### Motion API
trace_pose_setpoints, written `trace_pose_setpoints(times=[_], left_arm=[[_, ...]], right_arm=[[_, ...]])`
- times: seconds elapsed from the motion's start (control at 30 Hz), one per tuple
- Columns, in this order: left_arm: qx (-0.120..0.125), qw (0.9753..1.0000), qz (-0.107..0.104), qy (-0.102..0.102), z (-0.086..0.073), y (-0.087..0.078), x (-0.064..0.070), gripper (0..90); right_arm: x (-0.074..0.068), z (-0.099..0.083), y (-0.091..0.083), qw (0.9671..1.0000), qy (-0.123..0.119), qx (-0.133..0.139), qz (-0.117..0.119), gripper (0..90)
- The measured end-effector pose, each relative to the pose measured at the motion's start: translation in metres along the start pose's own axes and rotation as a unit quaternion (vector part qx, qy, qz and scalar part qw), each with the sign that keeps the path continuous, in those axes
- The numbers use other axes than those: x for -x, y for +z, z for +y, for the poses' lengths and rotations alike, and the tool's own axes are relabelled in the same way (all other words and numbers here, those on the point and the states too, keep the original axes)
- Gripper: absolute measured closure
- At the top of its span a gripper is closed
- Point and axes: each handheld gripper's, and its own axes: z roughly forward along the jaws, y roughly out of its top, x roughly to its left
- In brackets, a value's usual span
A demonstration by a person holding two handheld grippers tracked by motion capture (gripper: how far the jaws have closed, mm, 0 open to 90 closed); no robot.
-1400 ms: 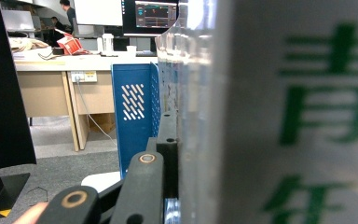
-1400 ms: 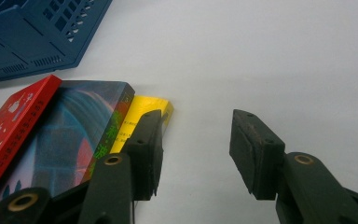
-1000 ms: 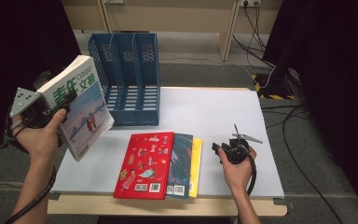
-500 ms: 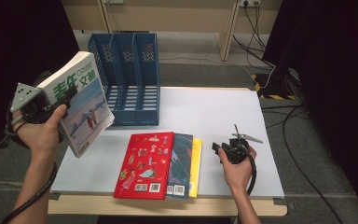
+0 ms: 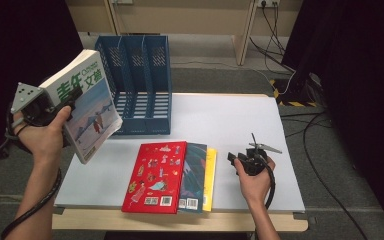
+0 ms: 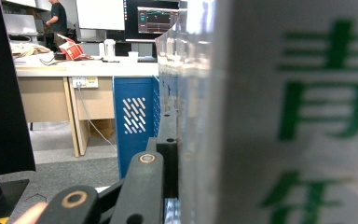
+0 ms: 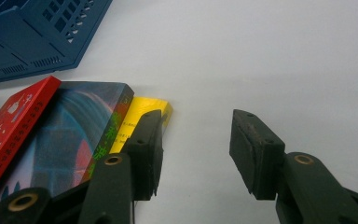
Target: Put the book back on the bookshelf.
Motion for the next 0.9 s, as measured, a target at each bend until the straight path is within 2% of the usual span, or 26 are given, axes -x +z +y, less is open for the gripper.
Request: trace_pose_setpoints(times=[0.9], left_arm=[[-0.004, 1.0000, 0.003, 0.000, 0.011, 0.028, -0.002, 73.7]], right_arm=[[0.003, 0.000, 0.000, 1.0000, 0.001, 0.000, -0.001, 54.7]])
